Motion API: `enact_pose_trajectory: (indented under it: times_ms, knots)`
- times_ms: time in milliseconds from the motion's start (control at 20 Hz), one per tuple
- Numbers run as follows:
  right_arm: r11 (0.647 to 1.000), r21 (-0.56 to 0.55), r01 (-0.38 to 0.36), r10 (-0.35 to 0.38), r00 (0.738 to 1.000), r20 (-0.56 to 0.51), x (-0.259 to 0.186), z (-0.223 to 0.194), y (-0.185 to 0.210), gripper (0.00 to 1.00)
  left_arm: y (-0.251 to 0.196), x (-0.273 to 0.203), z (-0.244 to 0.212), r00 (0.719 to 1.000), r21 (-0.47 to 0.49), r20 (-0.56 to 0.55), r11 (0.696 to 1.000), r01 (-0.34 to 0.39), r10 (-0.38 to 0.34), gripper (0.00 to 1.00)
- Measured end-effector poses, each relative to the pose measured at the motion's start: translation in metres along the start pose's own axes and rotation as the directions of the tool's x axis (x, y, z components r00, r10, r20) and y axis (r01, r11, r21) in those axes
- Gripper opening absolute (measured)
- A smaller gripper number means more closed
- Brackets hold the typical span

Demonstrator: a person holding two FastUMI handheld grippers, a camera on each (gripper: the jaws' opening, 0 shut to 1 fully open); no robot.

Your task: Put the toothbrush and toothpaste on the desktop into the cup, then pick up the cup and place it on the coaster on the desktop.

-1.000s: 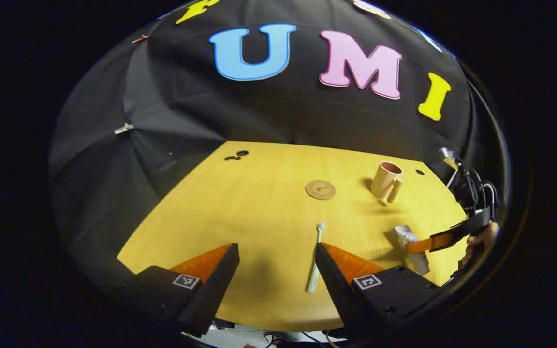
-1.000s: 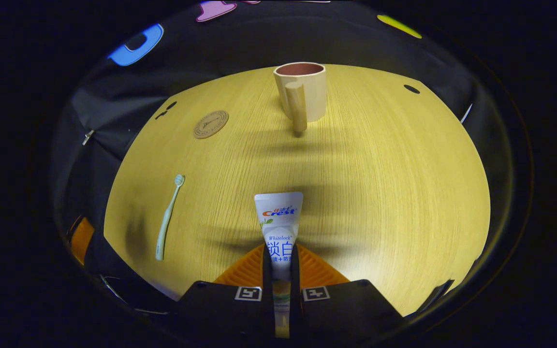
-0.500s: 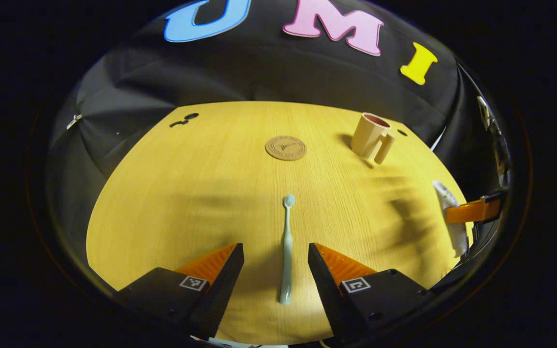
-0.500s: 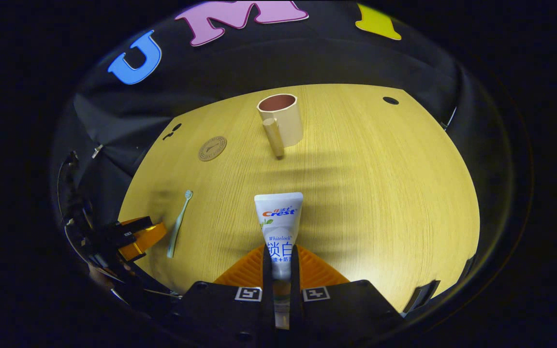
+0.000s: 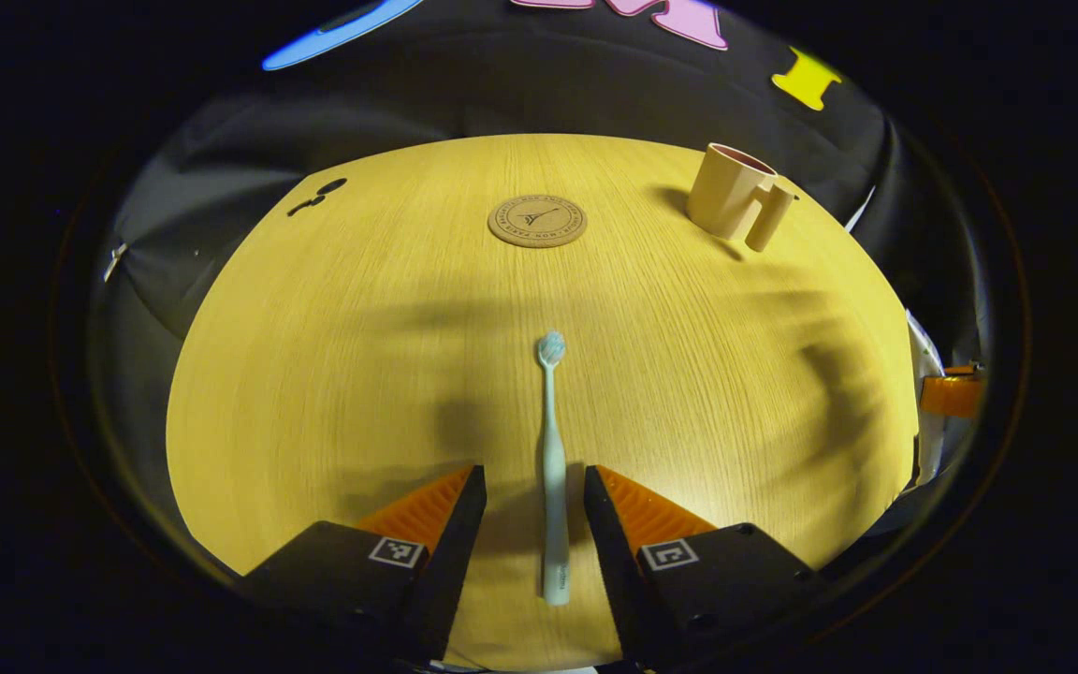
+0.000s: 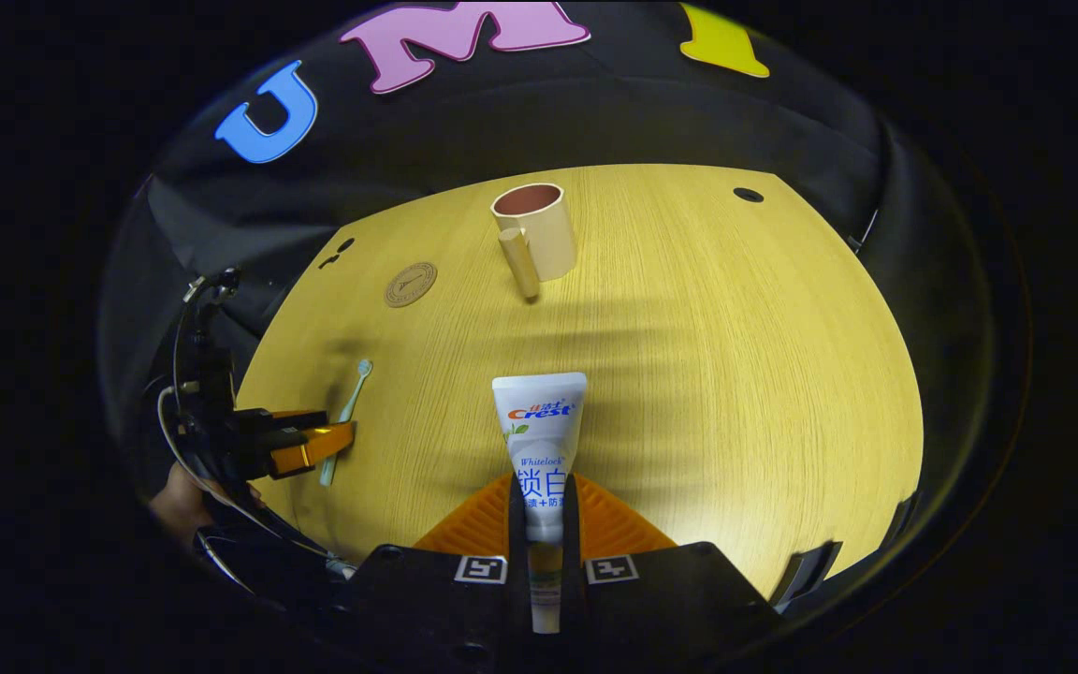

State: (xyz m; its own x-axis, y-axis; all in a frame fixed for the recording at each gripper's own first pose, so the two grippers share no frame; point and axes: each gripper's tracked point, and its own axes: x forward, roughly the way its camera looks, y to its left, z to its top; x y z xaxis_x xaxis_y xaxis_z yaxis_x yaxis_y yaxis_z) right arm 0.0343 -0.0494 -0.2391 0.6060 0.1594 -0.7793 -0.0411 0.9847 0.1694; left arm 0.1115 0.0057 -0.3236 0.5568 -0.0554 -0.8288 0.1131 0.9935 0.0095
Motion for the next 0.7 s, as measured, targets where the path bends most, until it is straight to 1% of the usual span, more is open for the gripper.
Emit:
enact_pose_trajectory:
  times_ms: [100, 150, 250, 300, 350, 400, 550, 700]
  knots:
    - [1.000, 0.011, -0.018, 0.018, 1.000, 0.001, 0.000, 0.003, 0.003, 0.16, -0.003, 0.002, 0.001, 1.000, 0.030, -0.025, 1.000, 0.009, -0.009, 0.66]
    - [1.000, 0.015, -0.026, 0.026, 1.000, 0.004, 0.002, 0.006, 0.004, 0.16, -0.004, 0.001, 0.002, 0.999, 0.029, -0.035, 1.000, 0.011, -0.010, 0.62]
    - [0.999, 0.016, -0.038, 0.038, 0.999, 0.010, 0.005, 0.012, 0.006, 0.16, -0.004, 0.005, 0.004, 0.998, 0.016, -0.057, 1.000, -0.002, 0.003, 0.34]
    - [0.999, 0.018, -0.048, 0.047, 0.999, 0.013, 0.007, 0.015, 0.007, 0.16, -0.004, 0.005, 0.006, 0.997, -0.002, -0.077, 1.000, -0.008, 0.008, 0.30]
    - [0.998, 0.016, -0.056, 0.056, 0.998, 0.016, 0.008, 0.019, 0.009, 0.16, -0.004, 0.005, 0.005, 0.996, -0.012, -0.091, 1.000, -0.010, 0.009, 0.22]
    - [0.998, 0.010, -0.061, 0.061, 0.998, 0.019, 0.009, 0.022, 0.009, 0.16, -0.005, 0.005, 0.005, 0.994, -0.017, -0.105, 1.000, -0.011, 0.009, 0.17]
    - [0.997, -0.026, -0.070, 0.071, 0.997, 0.036, 0.010, 0.034, 0.008, 0.16, -0.005, 0.005, 0.005, 0.994, 0.002, -0.111, 1.000, 0.000, 0.000, 0.12]
    - [0.996, -0.041, -0.080, 0.082, 0.995, 0.060, 0.009, 0.048, 0.008, 0.15, -0.005, 0.004, 0.006, 0.995, 0.000, -0.101, 1.000, -0.007, 0.007, 0.08]
